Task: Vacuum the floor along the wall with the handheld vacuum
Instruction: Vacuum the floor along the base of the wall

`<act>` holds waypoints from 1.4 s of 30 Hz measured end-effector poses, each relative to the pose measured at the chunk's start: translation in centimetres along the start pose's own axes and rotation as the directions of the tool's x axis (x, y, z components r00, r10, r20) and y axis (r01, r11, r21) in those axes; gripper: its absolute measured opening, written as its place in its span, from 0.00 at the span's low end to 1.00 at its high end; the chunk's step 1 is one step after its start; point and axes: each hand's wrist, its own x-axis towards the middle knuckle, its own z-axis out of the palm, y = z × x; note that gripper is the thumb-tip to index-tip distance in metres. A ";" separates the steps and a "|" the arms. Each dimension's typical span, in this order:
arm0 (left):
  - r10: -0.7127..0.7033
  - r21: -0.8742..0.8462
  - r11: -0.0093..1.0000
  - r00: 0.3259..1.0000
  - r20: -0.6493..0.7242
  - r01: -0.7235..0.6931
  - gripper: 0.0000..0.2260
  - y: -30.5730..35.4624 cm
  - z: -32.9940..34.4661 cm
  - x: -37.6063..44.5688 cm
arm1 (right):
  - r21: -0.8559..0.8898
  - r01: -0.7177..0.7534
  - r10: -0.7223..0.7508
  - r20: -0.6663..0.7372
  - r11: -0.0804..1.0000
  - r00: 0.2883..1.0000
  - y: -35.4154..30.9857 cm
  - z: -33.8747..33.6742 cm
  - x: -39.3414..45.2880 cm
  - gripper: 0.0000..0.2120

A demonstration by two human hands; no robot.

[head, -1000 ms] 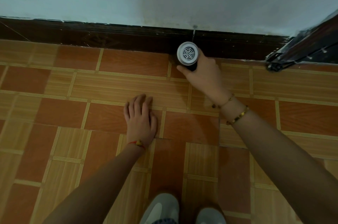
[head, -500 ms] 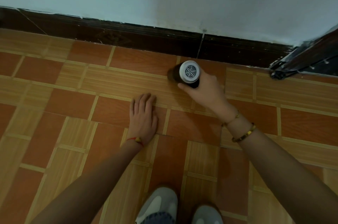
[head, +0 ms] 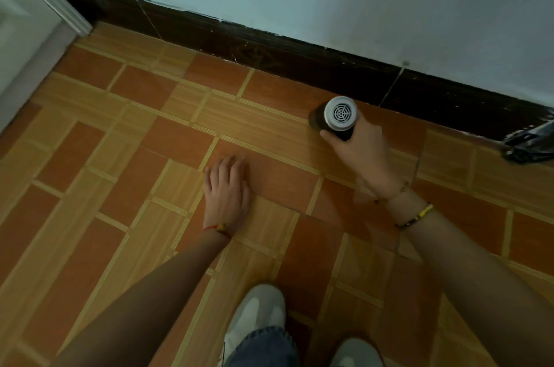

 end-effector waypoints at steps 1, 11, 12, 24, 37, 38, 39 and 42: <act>-0.001 0.005 1.000 1.000 0.012 0.001 0.22 -0.3 0.0 0.0 | -0.017 0.011 -0.011 0.002 1.000 1.000 -0.2 0.1 0.1 0.33; -0.053 0.030 0.998 0.998 0.019 0.053 0.22 -2.6 0.5 1.9 | 0.015 0.224 -0.219 0.268 0.975 0.938 -2.2 2.3 -1.8 0.31; -0.046 0.033 0.998 0.999 0.020 0.045 0.22 -2.7 0.6 1.9 | 0.024 0.214 -0.213 0.258 0.976 0.942 -2.3 2.4 -1.6 0.31; -0.034 -0.015 0.999 0.999 -0.022 0.034 0.22 -3.2 0.9 1.9 | -0.065 0.249 -0.241 0.117 0.966 0.964 -5.7 5.4 4.1 0.29; -0.033 -0.020 0.999 0.998 -0.046 0.032 0.22 -3.3 0.8 2.0 | -0.069 0.276 -0.267 0.120 0.959 0.956 -8.9 9.0 7.4 0.27; -0.034 -0.023 0.999 0.998 -0.048 0.033 0.22 -3.3 0.8 2.0 | -0.078 0.268 -0.260 0.096 0.960 0.961 -9.0 8.9 7.8 0.27; -0.035 -0.027 0.999 0.998 -0.050 0.034 0.22 -3.3 0.8 2.0 | -0.084 0.259 -0.252 0.079 0.962 0.964 -9.1 9.0 8.3 0.27; -0.035 -0.036 0.999 0.998 -0.057 0.033 0.22 -3.2 0.8 2.1 | -0.100 0.268 -0.260 0.086 0.958 0.962 -9.6 9.5 9.4 0.26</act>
